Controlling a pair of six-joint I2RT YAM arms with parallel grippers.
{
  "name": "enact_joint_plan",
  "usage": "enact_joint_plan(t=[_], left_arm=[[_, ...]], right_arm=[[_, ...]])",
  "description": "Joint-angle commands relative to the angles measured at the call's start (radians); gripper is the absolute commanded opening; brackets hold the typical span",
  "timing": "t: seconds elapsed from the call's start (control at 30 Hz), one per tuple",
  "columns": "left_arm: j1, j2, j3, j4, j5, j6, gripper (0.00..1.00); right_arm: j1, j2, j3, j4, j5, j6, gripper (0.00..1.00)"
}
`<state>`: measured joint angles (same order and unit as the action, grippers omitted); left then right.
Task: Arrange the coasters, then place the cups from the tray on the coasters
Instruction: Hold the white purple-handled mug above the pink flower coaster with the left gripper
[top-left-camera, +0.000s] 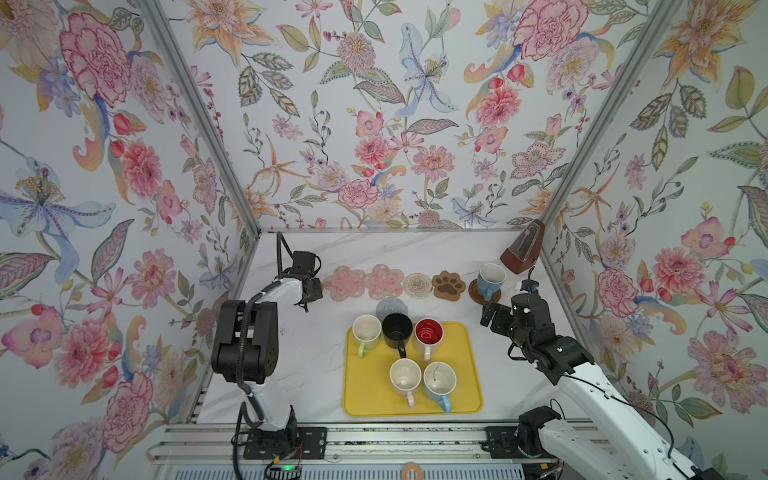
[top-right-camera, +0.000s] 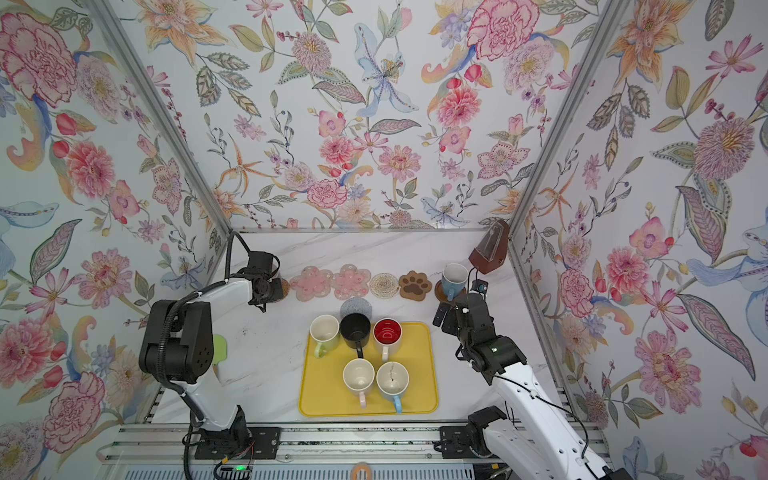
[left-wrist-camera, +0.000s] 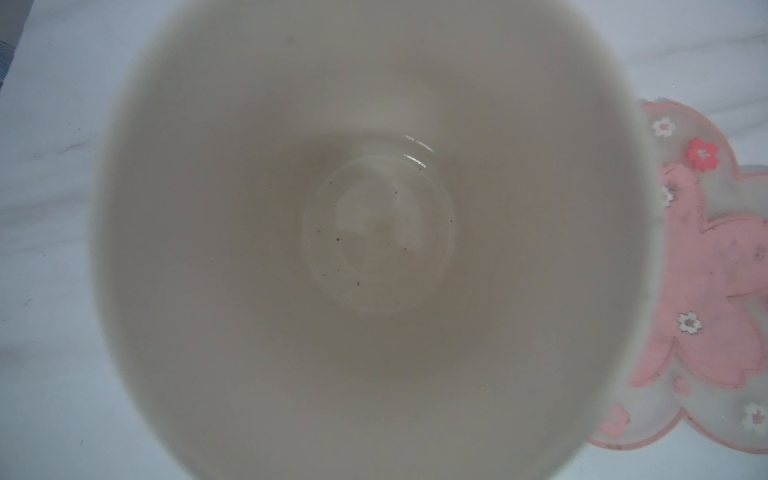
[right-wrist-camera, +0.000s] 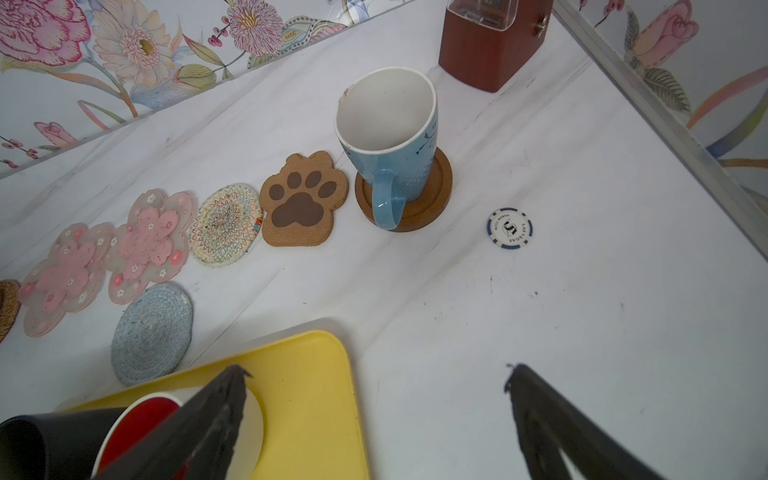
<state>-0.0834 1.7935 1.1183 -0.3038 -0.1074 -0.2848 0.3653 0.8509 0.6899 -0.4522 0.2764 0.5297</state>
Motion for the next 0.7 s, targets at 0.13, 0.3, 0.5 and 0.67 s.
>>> enact_joint_plan(t=[0.13, 0.3, 0.5, 0.67], left_arm=[[0.001, -0.008, 0.034, 0.046, 0.015, -0.007, 0.00], [0.001, -0.018, 0.035, 0.040, 0.037, -0.009, 0.00], [0.002, -0.013, 0.031, 0.038, 0.037, -0.010, 0.00], [0.001, -0.008, 0.031, 0.025, 0.030, -0.011, 0.00]], right_arm=[[0.000, -0.001, -0.013, 0.003, 0.001, 0.014, 0.99], [0.000, 0.001, -0.013, 0.004, 0.000, 0.014, 0.99], [0.000, -0.001, -0.015, 0.004, -0.001, 0.015, 0.99], [0.000, -0.001, -0.015, 0.003, -0.001, 0.017, 0.99]])
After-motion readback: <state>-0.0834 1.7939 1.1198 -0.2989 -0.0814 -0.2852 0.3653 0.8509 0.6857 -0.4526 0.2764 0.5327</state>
